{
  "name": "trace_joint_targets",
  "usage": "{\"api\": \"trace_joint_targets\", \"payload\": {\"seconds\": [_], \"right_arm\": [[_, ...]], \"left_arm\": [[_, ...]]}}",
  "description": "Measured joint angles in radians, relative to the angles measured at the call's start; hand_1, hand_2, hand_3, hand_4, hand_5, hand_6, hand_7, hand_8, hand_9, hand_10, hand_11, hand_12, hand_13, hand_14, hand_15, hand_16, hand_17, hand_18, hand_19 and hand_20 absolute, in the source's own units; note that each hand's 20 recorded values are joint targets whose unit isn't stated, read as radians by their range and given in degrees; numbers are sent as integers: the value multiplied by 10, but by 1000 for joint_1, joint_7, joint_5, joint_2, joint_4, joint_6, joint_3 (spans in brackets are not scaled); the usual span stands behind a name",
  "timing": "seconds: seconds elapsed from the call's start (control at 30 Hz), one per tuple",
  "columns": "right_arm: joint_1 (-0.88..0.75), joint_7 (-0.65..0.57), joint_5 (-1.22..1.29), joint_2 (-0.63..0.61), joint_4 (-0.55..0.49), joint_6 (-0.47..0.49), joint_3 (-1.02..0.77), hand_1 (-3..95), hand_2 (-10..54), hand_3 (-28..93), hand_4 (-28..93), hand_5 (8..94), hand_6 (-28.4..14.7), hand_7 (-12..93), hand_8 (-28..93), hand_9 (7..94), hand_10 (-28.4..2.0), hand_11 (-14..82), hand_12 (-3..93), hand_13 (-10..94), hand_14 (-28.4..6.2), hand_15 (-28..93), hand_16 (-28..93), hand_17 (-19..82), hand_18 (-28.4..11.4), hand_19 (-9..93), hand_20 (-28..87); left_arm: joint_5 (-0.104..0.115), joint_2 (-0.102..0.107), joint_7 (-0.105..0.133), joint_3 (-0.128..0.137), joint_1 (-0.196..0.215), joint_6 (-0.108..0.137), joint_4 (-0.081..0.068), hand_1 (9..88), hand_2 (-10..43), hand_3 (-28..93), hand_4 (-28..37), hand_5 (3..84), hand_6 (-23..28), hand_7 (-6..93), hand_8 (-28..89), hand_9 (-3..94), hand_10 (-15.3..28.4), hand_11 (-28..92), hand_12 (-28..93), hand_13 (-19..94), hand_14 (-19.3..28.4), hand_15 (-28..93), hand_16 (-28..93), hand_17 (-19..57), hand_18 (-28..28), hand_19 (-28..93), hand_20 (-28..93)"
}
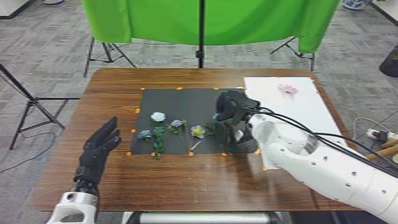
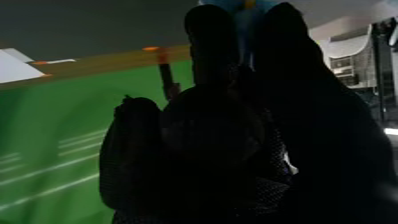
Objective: Arrange flowers
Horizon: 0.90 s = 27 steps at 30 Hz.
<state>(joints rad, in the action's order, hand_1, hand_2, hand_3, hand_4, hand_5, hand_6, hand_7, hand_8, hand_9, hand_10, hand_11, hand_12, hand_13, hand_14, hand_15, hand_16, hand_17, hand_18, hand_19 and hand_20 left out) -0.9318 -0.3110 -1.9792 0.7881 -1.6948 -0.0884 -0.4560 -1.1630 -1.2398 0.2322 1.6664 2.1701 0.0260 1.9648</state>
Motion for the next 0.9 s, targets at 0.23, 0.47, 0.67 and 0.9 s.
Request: {"api": "trace_joint_targets", "payload": {"seconds": [0.23,0.47,0.67,0.9], "right_arm": [[-31,3,-1,-16,-2,57,-38,457,-95,661,-202,651,7,196,-83,715,-120,191,213,900,-21,585,324,657,-94,932,547],[-56,7,13,-38,-31,87,-63,403,-95,649,-204,613,2,173,-88,700,-128,185,212,891,-28,576,323,643,-100,932,538],[-94,5,25,-51,-69,122,-138,349,-95,635,-181,596,-9,146,-78,676,-152,166,214,856,-55,565,323,588,-133,932,515],[-92,-103,3,-43,-24,62,-253,334,-95,623,-158,496,-36,92,-54,577,-176,101,204,841,-60,559,314,577,-138,932,486]], "left_arm": [[0,-1,1,1,0,0,0,352,-95,594,-150,311,33,57,-41,248,79,25,176,224,118,44,53,22,100,7,180],[0,-1,2,1,-1,-5,-1,349,-95,594,-152,311,32,56,-40,251,79,24,176,225,119,44,52,20,101,7,179],[-1,-2,2,1,-2,-9,-1,348,-95,595,-154,310,32,55,-40,252,79,23,176,224,120,44,52,20,101,7,179],[-1,-3,2,2,-2,-9,-1,349,-95,595,-153,310,32,56,-40,254,80,23,176,225,121,45,52,19,102,7,178]]}}
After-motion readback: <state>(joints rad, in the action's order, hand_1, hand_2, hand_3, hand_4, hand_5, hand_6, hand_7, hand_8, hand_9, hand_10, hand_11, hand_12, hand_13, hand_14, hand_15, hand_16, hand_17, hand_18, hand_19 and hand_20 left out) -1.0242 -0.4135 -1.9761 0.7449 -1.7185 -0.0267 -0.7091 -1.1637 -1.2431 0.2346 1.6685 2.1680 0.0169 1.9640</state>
